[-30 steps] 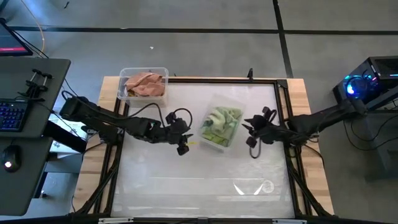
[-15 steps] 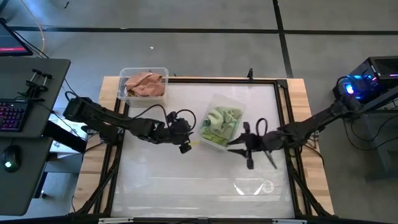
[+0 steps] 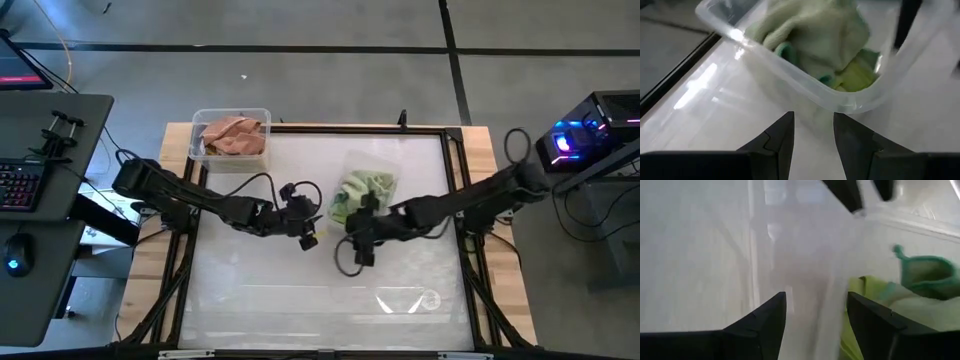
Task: Sort towels by color in basket
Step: Move the bottom transparent bin to the top right of the table
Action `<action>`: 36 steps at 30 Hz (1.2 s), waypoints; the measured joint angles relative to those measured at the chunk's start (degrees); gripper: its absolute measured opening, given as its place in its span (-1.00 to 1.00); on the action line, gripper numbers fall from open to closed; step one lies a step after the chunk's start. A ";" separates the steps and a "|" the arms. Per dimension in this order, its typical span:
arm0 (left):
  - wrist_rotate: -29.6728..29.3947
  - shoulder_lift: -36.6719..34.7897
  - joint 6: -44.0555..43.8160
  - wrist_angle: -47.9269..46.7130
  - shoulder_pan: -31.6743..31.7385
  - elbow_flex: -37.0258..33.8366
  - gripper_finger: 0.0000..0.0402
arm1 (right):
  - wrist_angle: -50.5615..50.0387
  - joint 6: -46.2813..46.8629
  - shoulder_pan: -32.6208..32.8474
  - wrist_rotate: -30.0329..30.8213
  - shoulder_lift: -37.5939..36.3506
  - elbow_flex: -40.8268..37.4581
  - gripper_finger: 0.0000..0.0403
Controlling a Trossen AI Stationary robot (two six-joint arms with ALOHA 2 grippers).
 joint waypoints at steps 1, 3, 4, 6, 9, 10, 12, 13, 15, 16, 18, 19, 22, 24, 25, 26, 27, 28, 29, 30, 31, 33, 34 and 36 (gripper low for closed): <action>0.35 0.39 0.75 1.92 -0.10 0.01 -0.38 | -1.80 0.06 0.00 -0.02 1.53 1.68 0.01; 0.61 0.64 2.08 3.15 -0.35 0.04 -0.38 | -6.53 0.77 0.00 0.00 4.16 4.79 0.01; 0.66 0.64 2.09 3.51 -0.56 0.00 -0.38 | -8.27 1.30 -0.11 0.20 5.31 6.17 0.01; 0.67 0.53 2.10 4.33 -0.92 0.07 -0.38 | -12.93 2.37 -0.25 0.57 6.93 7.88 -0.03; 0.48 0.16 2.55 4.02 -1.78 0.04 -0.38 | -16.80 2.56 -0.28 0.67 7.59 8.95 -0.18; 0.34 0.12 2.66 4.06 -2.12 0.07 -0.38 | -18.43 2.54 -0.29 0.73 7.52 8.95 -0.26; -0.14 0.10 2.76 3.67 -2.71 0.07 -0.38 | -21.32 2.67 -0.26 0.66 7.09 8.97 -0.42; -0.36 0.10 2.81 3.43 -2.96 0.07 -0.38 | -23.39 2.79 -0.26 0.69 6.94 8.97 -0.51; -1.04 0.10 2.65 2.58 -3.56 0.07 -0.38 | -28.75 2.99 -0.37 1.31 6.50 8.95 -0.70; -1.41 0.10 2.64 2.02 -3.83 0.07 -0.38 | -31.13 2.90 -0.55 2.15 6.33 8.95 -0.79; -2.06 0.10 2.27 0.94 -4.48 0.07 -0.38 | -36.17 1.84 -0.93 4.68 6.03 8.93 -0.90; -2.59 0.10 1.97 0.47 -4.79 0.07 -0.38 | -38.49 1.60 -1.21 5.88 5.77 8.93 -0.90; -3.85 0.10 1.55 -0.78 -5.66 0.07 -0.38 | -44.01 0.12 -3.04 6.02 4.15 8.83 -0.84; -4.37 0.10 1.54 -1.13 -6.18 0.04 -0.38 | -44.83 -1.81 -4.59 6.00 2.00 8.20 -0.76; -4.58 0.10 1.53 -1.16 -6.43 0.04 -0.38 | -44.85 -2.98 -5.68 6.04 0.52 7.42 -0.74; -4.71 0.10 1.52 -1.18 -6.66 0.04 -0.38 | -44.74 -4.17 -6.72 5.96 -1.11 6.34 -0.73; -5.00 0.10 1.53 -1.29 -6.93 0.04 -0.38 | -44.59 -5.47 -7.94 5.67 -2.95 5.01 -0.74; -5.37 0.10 1.52 -1.41 -7.15 0.04 -0.38 | -44.52 -6.54 -9.28 5.08 -4.95 3.66 -0.76; -5.73 0.10 1.52 -1.54 -7.36 0.04 -0.38 | -44.43 -7.80 -10.66 4.54 -6.93 2.19 -0.78; -5.99 0.10 1.52 -1.55 -7.58 0.04 -0.38 | -44.16 -9.33 -12.07 3.96 -8.95 0.73 -0.81; -6.17 0.10 1.53 -1.46 -7.74 0.04 -0.38 | -43.52 -10.69 -13.43 3.12 -10.97 -0.63 -0.84; -6.32 0.10 1.54 -1.45 -7.74 0.04 -0.38 | -42.79 -14.17 -16.07 1.88 -14.58 -3.04 -0.88; -6.33 0.10 1.53 -1.44 -7.74 0.04 -0.38 | -42.38 -15.63 -17.31 1.16 -16.08 -3.96 -0.88; -6.34 0.10 1.54 -1.38 -7.74 0.04 -0.38 | -41.35 -18.15 -19.83 0.33 -18.57 -5.36 -0.86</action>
